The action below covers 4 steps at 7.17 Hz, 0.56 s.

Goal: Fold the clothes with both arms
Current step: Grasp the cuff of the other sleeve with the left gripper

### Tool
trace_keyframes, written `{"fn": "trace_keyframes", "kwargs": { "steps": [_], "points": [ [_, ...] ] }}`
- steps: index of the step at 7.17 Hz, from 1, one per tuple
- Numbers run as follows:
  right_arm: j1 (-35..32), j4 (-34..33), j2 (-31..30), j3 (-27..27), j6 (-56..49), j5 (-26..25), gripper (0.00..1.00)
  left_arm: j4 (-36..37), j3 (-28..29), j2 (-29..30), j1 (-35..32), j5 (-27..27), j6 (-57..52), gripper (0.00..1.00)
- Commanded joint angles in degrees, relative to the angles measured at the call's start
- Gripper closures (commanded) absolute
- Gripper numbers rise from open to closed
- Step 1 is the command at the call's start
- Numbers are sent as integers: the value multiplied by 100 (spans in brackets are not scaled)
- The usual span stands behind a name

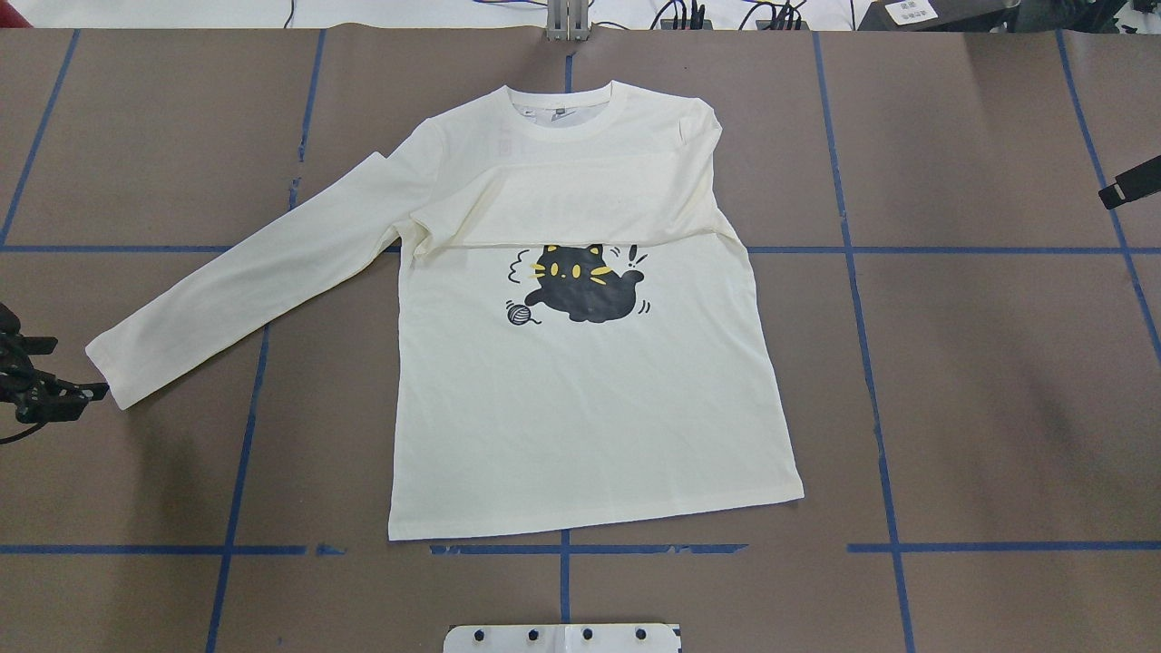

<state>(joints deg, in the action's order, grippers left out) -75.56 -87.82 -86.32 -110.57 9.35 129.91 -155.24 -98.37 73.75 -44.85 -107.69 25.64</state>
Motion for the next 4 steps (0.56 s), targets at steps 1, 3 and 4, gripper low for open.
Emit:
{"fn": "trace_keyframes", "kwargs": {
  "steps": [1, 3, 4],
  "points": [
    [-3, 2, -26, 0, 6, 0, 0, 11, 143, 69, 397, 467, -7, 8],
    [-3, 2, -26, 0, 6, -9, 0, 29, 239, 87, 581, 687, -7, 14],
    [-3, 2, -26, 0, 15, -9, 0, 29, 309, 156, 635, 715, -15, 14]
  ]
}}
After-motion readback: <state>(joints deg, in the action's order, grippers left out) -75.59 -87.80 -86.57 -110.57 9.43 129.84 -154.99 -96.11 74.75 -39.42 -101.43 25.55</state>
